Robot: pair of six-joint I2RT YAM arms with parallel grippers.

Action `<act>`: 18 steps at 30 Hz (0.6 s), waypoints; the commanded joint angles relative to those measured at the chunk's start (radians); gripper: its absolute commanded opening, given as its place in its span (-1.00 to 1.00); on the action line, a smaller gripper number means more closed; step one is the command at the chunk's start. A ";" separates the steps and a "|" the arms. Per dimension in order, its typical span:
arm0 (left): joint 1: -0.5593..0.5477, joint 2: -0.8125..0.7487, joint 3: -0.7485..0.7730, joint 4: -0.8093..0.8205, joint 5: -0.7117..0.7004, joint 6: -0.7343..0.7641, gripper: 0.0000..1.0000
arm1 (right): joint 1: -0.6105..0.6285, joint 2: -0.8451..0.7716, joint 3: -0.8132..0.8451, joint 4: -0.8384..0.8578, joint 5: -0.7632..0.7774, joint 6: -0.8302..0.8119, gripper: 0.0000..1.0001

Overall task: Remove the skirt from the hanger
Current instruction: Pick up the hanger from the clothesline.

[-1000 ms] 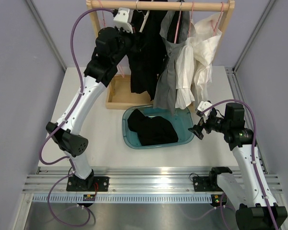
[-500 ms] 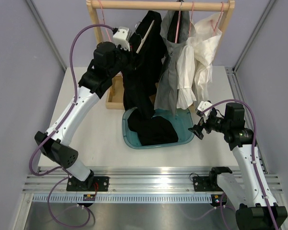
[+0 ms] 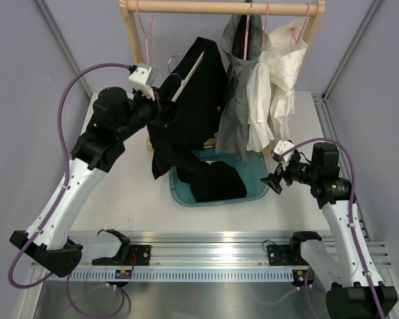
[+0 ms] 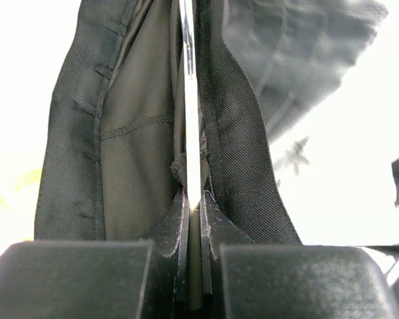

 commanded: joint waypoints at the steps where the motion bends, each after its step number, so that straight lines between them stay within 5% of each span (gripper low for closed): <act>1: -0.006 -0.082 -0.048 0.019 0.069 -0.028 -1.00 | -0.009 -0.009 0.007 -0.010 -0.039 -0.020 0.99; 10: -0.009 -0.239 -0.152 -0.194 0.242 0.035 -1.00 | -0.009 -0.026 0.076 -0.105 -0.262 -0.026 0.99; 18: -0.012 -0.400 -0.371 -0.355 0.425 0.123 -1.00 | 0.014 0.175 0.451 -0.597 -0.399 -0.305 0.99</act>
